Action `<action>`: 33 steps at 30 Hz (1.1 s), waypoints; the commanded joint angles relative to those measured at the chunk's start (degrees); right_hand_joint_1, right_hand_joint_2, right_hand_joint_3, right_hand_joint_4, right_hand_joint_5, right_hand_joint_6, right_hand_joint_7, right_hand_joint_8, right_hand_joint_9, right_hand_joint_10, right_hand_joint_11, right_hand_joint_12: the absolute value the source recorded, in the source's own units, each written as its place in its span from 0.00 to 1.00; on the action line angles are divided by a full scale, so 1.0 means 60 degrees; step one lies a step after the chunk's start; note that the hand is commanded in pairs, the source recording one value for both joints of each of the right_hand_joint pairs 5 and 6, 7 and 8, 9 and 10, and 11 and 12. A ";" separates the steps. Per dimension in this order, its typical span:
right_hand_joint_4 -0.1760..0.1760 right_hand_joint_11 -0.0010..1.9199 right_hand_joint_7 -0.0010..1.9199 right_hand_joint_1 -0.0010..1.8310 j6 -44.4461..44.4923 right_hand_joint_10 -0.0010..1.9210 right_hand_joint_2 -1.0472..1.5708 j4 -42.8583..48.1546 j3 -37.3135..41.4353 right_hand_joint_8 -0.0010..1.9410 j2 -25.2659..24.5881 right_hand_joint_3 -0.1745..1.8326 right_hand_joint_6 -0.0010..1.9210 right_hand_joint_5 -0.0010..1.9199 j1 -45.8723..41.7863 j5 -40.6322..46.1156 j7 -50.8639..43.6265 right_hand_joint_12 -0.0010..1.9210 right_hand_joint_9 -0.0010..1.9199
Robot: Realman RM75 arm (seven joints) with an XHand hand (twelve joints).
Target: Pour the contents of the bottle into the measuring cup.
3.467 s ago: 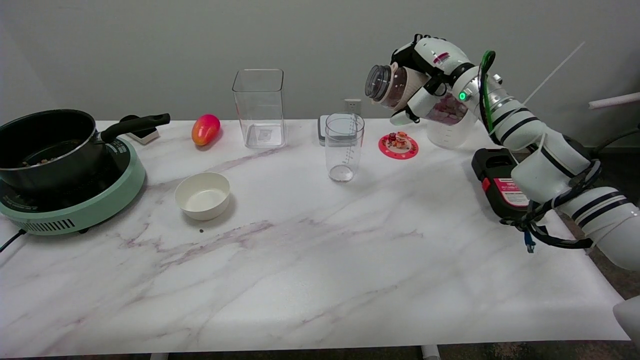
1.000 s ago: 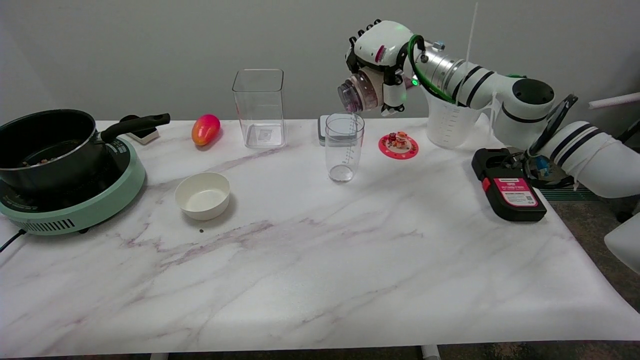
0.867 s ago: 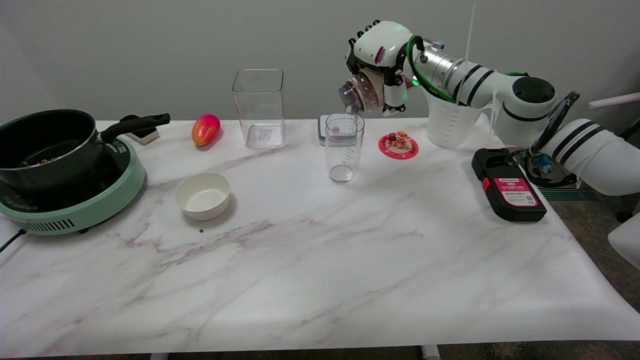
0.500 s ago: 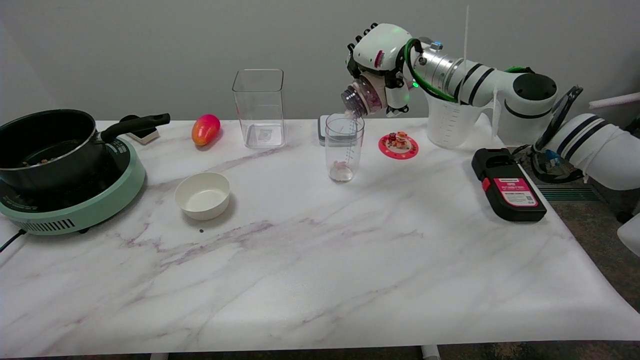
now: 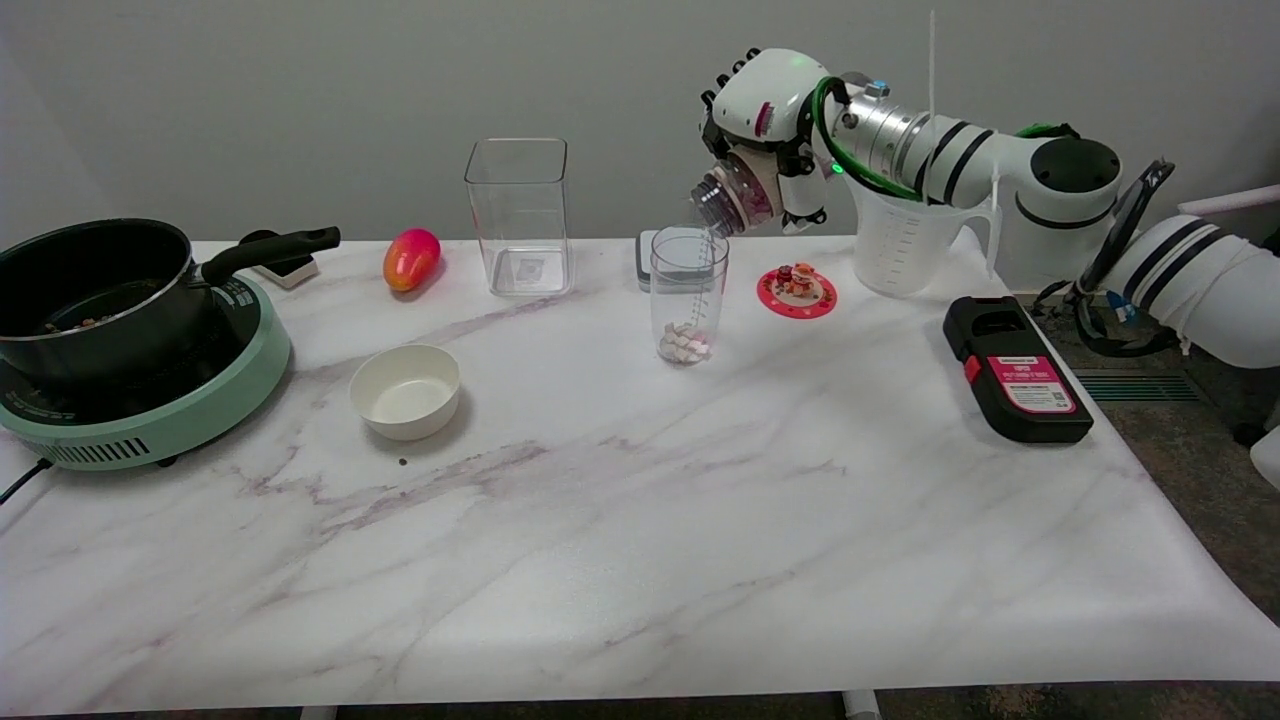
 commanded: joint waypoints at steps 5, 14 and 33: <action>0.50 0.58 0.76 0.84 -0.0013 0.69 0.54 -0.0607 -0.0761 0.75 -0.0165 0.81 0.68 0.68 0.0725 0.0044 0.0124 0.58 0.69; 0.50 0.59 0.76 0.84 0.0013 0.69 0.55 -0.0639 -0.1031 0.75 -0.0350 0.80 0.68 0.68 0.1076 -0.0272 0.0085 0.58 0.69; 0.50 0.59 0.77 0.83 0.0485 0.70 0.60 0.0145 -0.1458 0.76 -0.0055 0.73 0.70 0.70 0.1491 -0.1040 0.0152 0.59 0.70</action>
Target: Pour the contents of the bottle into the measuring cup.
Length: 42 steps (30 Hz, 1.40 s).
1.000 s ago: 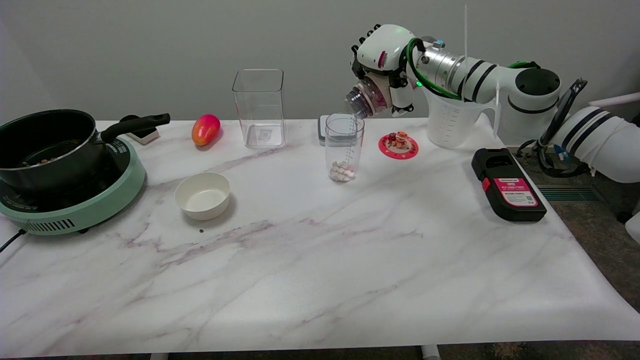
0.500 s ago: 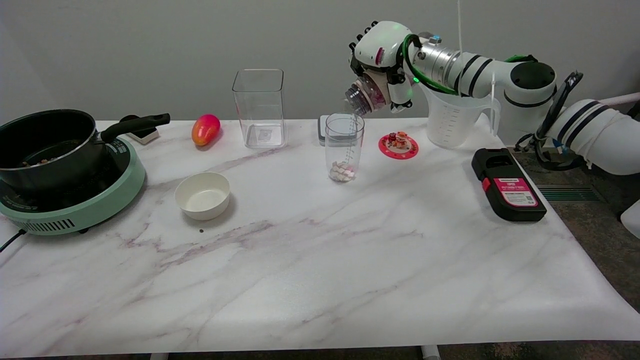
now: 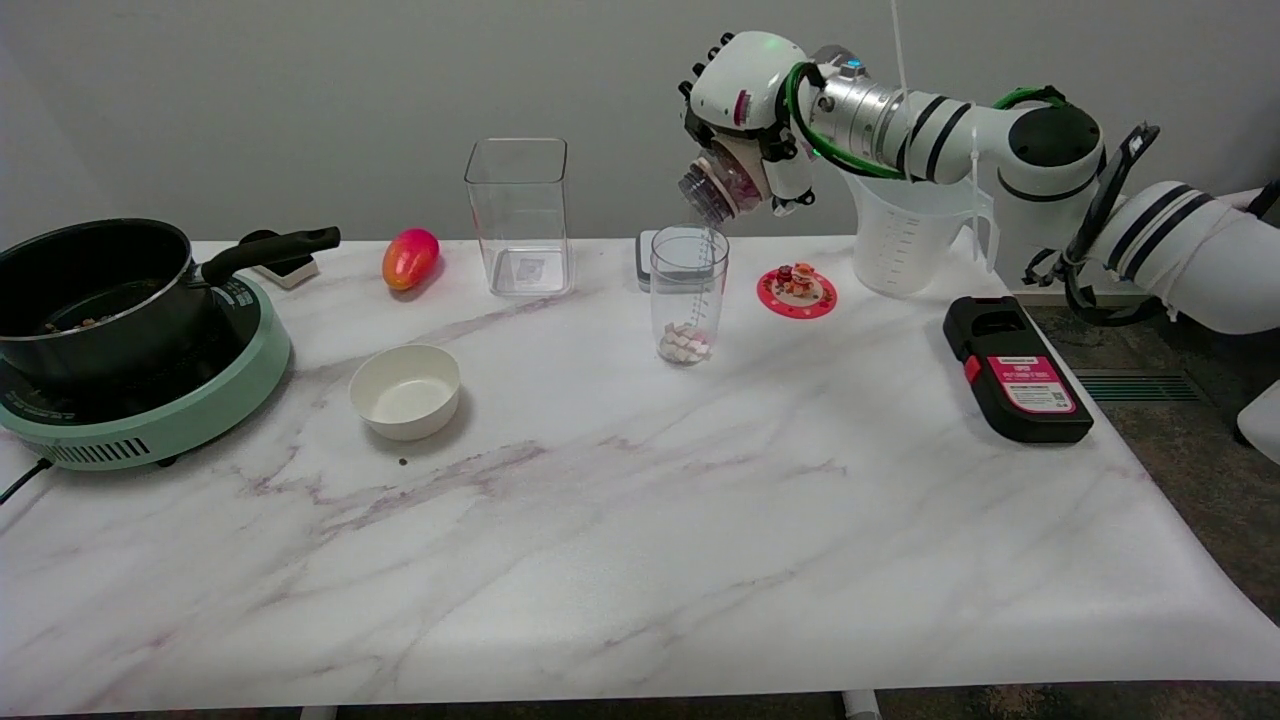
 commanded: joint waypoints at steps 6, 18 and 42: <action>0.50 0.60 0.78 0.82 0.0479 0.71 0.64 0.0692 -0.0293 0.78 0.0341 0.69 0.72 0.72 0.0325 -0.0691 0.0047 0.60 0.71; 0.50 0.60 0.79 0.81 0.0452 0.71 0.66 0.0464 -0.0293 0.78 0.0260 0.66 0.73 0.73 0.0273 -0.0809 0.0087 0.60 0.71; 0.50 0.61 0.79 0.81 0.0501 0.71 0.67 -0.0175 -0.0293 0.78 -0.0161 0.65 0.73 0.73 0.0460 -0.1212 0.0100 0.61 0.71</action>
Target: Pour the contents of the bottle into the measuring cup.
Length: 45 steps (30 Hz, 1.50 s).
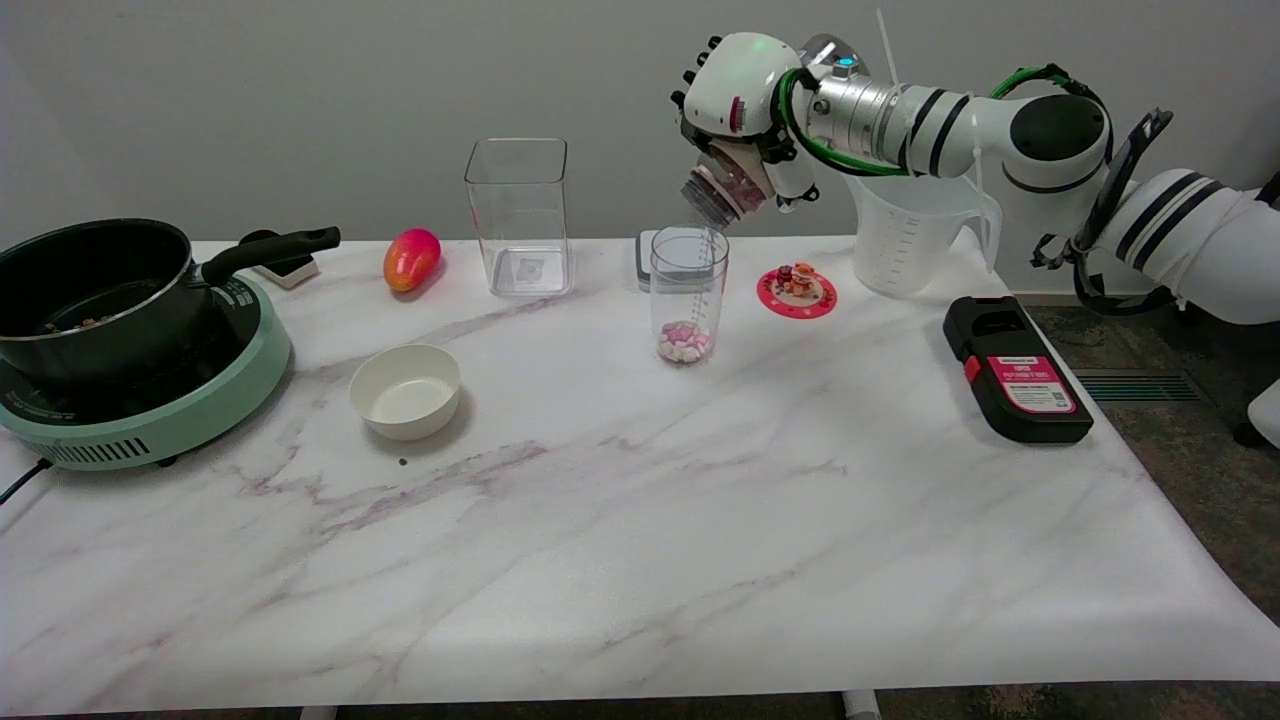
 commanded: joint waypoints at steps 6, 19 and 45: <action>0.50 0.61 0.79 0.81 0.0106 0.71 0.68 -0.0328 -0.0013 0.78 -0.0346 0.65 0.73 0.74 0.0141 -0.0654 0.0029 0.61 0.71; 0.50 0.63 0.80 0.80 0.0132 0.72 0.71 0.0035 -0.0013 0.79 -0.0359 0.59 0.76 0.76 0.0082 -0.1410 0.0041 0.63 0.72; 0.50 0.64 0.81 0.78 0.0066 0.73 0.77 0.0115 0.0000 0.81 -0.0346 0.52 0.78 0.78 0.0063 -0.1724 0.0041 0.63 0.74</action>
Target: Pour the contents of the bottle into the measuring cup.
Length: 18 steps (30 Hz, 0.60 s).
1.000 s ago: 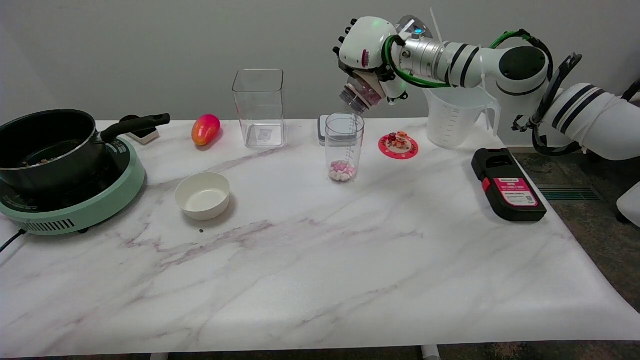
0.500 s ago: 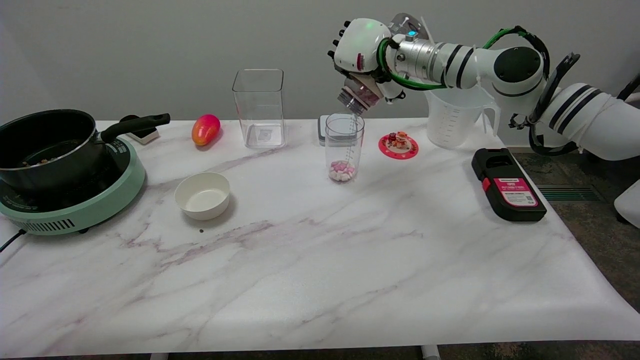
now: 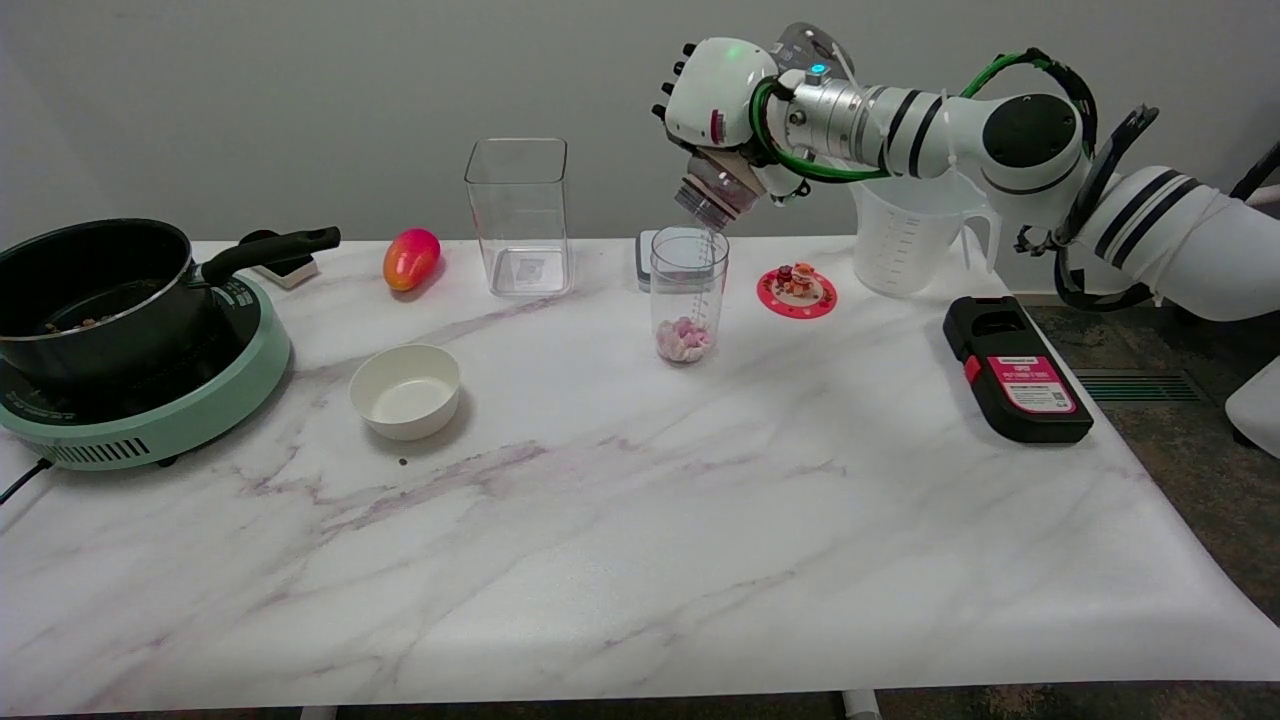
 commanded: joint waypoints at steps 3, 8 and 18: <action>0.50 0.64 0.81 0.78 -0.0058 0.73 0.77 0.0032 0.0000 0.81 0.0019 0.52 0.78 0.78 -0.0033 -0.0139 0.0011 0.63 0.74; 0.50 0.64 0.81 0.78 -0.0063 0.74 0.77 -0.0014 0.0000 0.81 0.0006 0.52 0.78 0.78 0.0020 -0.0144 0.0011 0.63 0.74; 0.50 0.63 0.82 0.77 -0.0154 0.73 0.77 0.0313 0.0153 0.81 0.0289 0.52 0.78 0.78 -0.0023 0.0127 0.0197 0.63 0.73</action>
